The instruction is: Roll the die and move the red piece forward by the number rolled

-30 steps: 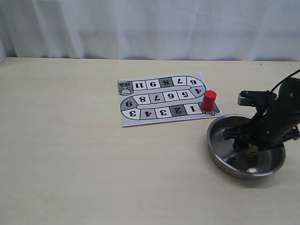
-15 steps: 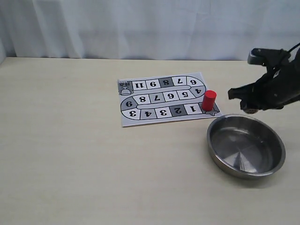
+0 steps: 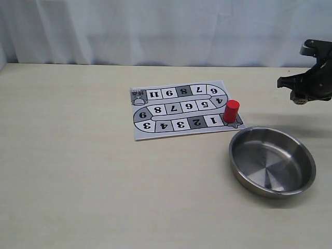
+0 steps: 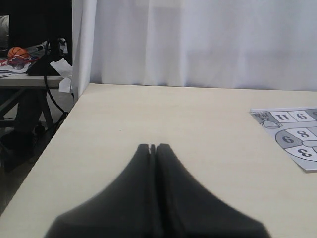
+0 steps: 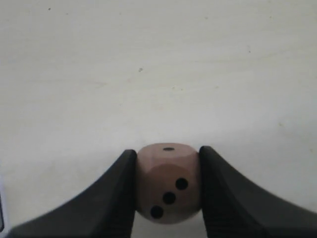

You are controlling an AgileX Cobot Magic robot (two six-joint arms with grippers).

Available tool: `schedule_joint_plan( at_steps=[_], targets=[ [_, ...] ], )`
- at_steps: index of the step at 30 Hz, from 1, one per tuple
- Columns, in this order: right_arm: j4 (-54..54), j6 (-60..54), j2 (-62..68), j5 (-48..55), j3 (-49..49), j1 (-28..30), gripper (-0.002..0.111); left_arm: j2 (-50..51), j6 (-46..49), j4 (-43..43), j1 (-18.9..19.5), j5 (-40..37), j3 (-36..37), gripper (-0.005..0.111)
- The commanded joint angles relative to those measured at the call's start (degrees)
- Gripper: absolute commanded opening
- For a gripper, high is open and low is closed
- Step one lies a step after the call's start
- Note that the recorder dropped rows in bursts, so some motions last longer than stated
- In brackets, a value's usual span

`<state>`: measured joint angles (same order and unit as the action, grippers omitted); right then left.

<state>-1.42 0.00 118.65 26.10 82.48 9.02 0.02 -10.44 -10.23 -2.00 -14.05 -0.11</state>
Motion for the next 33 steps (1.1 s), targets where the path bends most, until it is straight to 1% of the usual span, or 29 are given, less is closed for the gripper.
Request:
schedule_joint_plan(
  at_steps=[1, 3, 6, 9, 14, 16, 17, 19, 20, 23, 25, 26, 28, 33],
  targets=[
    [-3.76, -5.89, 5.12, 4.29, 6.41, 0.25, 0.004, -0.02, -0.28, 0.42, 0.0, 0.65, 0.11, 0.0],
    [-7.01, -9.06, 7.86, 9.04, 10.67, 0.25, 0.004, -0.02, -0.28, 0.42, 0.0, 0.65, 0.11, 0.0],
    [-9.18, -10.44, 10.35, 15.03, 14.73, 0.25, 0.004, -0.02, -0.28, 0.42, 0.0, 0.65, 0.11, 0.0],
    [-9.52, -13.51, 10.65, 20.84, 16.46, 0.25, 0.004, -0.02, -0.28, 0.42, 0.0, 0.65, 0.11, 0.0],
    [-9.64, -16.25, 9.41, 24.77, 17.48, 0.25, 0.005, -0.02, -0.28, 0.42, 0.0, 0.65, 0.11, 0.0],
    [-12.52, -18.78, 9.28, 27.47, 17.48, 0.25, 0.011, -0.02, -0.28, 0.42, 0.0, 0.65, 0.11, 0.0],
    [-15.55, -22.53, 9.28, 29.37, 17.48, 0.25, 0.017, -0.02, -0.28, 0.42, 0.0, 0.65, 0.11, 0.0],
    [-22.23, -29.96, 9.28, 32.44, 17.48, 0.25, 0.032, -0.02, -0.28, 0.42, 0.0, 0.65, 0.11, 0.0],
    [-25.38, -31.24, 9.28, 33.09, 17.48, 0.25, 0.042, -0.02, -0.28, 0.42, 0.0, 0.65, 0.11, 0.0],
    [-31.57, -31.24, 9.28, 32.9, 17.48, 0.12, 0.067, -0.02, -0.28, 0.42, 0.0, 0.65, 0.11, 0.0],
    [-32.64, -31.96, 9.28, 33.32, 17.48, 0.13, 0.077, -0.02, -0.28, 0.42, 0.0, 0.65, 0.11, 0.0],
    [-32.64, -32.61, 9.19, 33.72, 17.48, 0.13, 0.08, -0.02, -0.28, 0.42, 0.0, 0.65, 0.11, 0.0],
    [-30.39, -32.23, 9.19, 33.41, 17.48, 0.23, 0.081, -0.02, -0.28, 0.42, 0.0, 0.65, 0.11, 0.0],
    [-20.99, -24.23, 9.19, 30.88, 17.48, 0.23, 0.081, -0.02, -0.28, 0.42, 0.0, 0.65, 0.11, 0.0]
  ],
)
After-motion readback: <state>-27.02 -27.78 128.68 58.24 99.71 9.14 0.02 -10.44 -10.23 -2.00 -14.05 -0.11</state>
